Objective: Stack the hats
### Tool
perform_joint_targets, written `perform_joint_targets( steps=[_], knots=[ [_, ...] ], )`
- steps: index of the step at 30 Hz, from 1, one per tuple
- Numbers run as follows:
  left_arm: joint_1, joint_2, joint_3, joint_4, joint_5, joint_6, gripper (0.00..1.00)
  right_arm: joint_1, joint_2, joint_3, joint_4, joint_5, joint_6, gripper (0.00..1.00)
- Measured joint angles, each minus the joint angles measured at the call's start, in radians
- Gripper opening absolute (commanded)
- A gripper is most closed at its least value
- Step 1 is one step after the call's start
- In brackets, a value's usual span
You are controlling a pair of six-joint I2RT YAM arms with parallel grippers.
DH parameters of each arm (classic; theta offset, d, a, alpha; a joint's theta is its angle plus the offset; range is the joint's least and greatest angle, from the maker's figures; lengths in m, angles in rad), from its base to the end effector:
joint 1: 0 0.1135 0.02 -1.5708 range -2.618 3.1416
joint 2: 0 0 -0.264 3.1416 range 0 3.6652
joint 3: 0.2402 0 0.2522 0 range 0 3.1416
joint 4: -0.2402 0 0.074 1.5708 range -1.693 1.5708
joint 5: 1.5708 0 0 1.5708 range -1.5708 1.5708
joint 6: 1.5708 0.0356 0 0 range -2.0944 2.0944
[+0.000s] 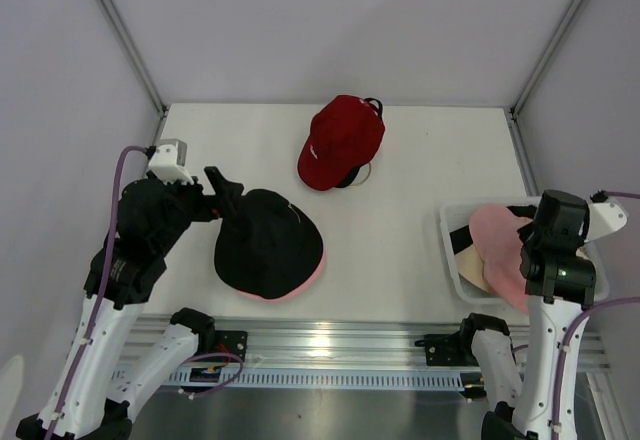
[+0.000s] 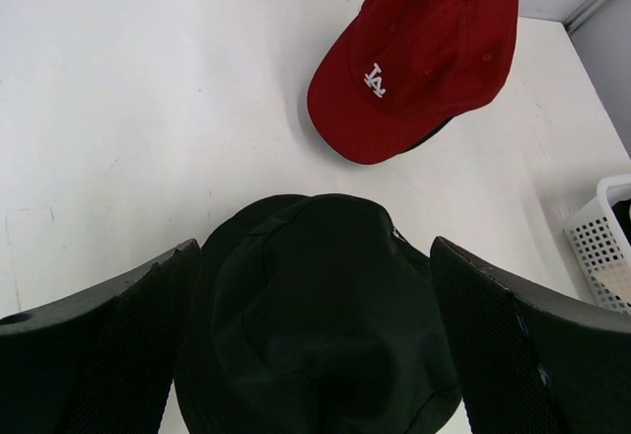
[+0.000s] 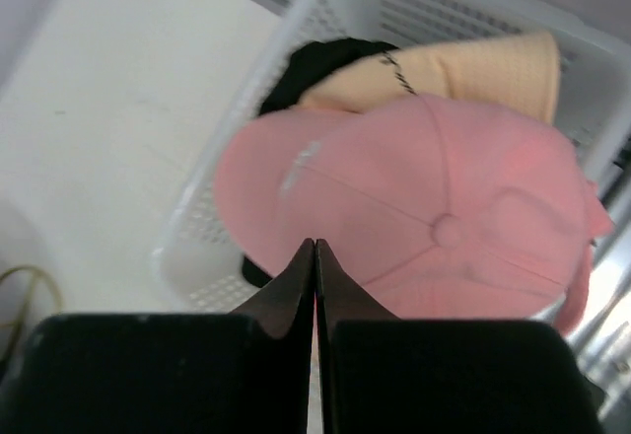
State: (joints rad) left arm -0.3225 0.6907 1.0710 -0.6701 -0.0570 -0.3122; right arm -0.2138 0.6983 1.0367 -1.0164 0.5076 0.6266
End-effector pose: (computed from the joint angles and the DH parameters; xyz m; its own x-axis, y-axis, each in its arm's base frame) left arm 0.1208 -0.0382 0.3970 -0.3392 -0.2100 -0.9170 0.1686 0.9454 -0.2788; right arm 0.1046 -0.0404 0.3552 -0.1708 0.5615 -0.8097 0.8093 0.5487 0.2097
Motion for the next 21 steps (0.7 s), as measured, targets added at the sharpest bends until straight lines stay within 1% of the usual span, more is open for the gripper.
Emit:
perform_joint_targets(
  steps=[3, 4, 6, 7, 8, 9, 11, 14, 16, 21],
  knots=[
    [0.002, 0.000, -0.002, 0.003, 0.011, 0.000, 1.00, 0.000, 0.002, 0.091, 0.021, -0.094, -0.055, 0.00],
    [0.003, 0.000, -0.002, 0.003, 0.013, 0.002, 1.00, 0.000, 0.005, 0.129, 0.017, -0.111, -0.066, 0.05],
    [0.005, 0.000, -0.002, 0.003, 0.016, 0.005, 0.99, 0.000, 0.020, 0.207, -0.004, -0.113, -0.070, 0.31],
    [0.005, -0.002, -0.002, 0.003, 0.018, 0.006, 0.99, 0.000, 0.026, 0.238, -0.013, -0.097, -0.067, 0.41],
    [0.005, -0.005, -0.004, 0.004, 0.020, 0.007, 0.99, 0.000, 0.026, 0.253, -0.022, -0.078, -0.063, 0.65],
    [0.005, -0.007, -0.006, 0.004, 0.023, 0.007, 1.00, 0.000, 0.020, 0.253, -0.031, -0.063, -0.054, 0.79],
    [0.006, -0.017, -0.012, 0.006, 0.029, 0.007, 0.99, 0.000, 0.003, 0.223, -0.049, -0.041, -0.047, 0.99],
    [0.006, -0.027, -0.013, 0.010, 0.042, 0.008, 0.99, 0.000, -0.013, 0.131, -0.062, -0.037, -0.044, 1.00],
    [0.007, -0.031, -0.013, 0.011, 0.046, 0.008, 0.99, -0.002, 0.016, 0.086, -0.080, -0.037, -0.035, 0.99],
    [0.007, -0.038, -0.019, 0.013, 0.045, 0.013, 1.00, -0.021, 0.126, 0.066, -0.090, -0.017, -0.028, 1.00]
  ],
)
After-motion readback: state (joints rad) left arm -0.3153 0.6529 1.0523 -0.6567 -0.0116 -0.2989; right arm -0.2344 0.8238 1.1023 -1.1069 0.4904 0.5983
